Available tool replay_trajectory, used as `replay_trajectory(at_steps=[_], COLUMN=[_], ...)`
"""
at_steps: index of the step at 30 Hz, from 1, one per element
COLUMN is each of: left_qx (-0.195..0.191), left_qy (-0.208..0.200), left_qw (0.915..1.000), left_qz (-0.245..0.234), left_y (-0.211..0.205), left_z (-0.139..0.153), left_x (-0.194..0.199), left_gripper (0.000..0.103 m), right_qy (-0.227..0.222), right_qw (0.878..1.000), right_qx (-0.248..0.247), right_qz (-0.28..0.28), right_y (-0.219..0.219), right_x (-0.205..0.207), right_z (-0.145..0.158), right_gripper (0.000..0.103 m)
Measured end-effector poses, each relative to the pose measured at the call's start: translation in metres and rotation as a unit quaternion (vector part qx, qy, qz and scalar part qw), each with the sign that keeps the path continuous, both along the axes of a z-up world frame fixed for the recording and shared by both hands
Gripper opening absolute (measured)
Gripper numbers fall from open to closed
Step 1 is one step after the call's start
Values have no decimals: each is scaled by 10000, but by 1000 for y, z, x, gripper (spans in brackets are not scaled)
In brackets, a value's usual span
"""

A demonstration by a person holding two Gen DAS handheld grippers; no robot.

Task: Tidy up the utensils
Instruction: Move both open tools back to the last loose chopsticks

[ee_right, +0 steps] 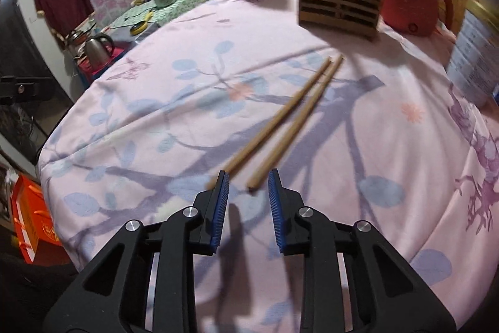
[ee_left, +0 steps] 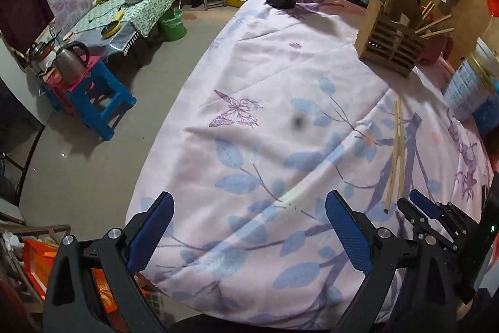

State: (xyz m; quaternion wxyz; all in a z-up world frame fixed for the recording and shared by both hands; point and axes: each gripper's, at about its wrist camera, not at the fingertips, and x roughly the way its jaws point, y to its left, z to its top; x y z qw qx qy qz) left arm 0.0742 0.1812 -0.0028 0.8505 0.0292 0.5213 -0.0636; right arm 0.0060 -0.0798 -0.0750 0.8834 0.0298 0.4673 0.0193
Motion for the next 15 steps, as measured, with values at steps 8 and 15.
replay_trajectory(at_steps=[8,15], left_qx=[240,258], left_qy=[169,166], left_qw=[9994,9990], left_qz=[-183,-311], left_y=[-14,-23], left_z=[-16,-21], left_x=[-6,-3], left_gripper=[96,96], right_qy=[18,74], right_qw=[9996,9963], right_qx=[280,-247], right_qz=[0,-823], right_y=[-1,-33], right_x=[8,-1], right_z=[-5,-5], right_gripper=[29,15])
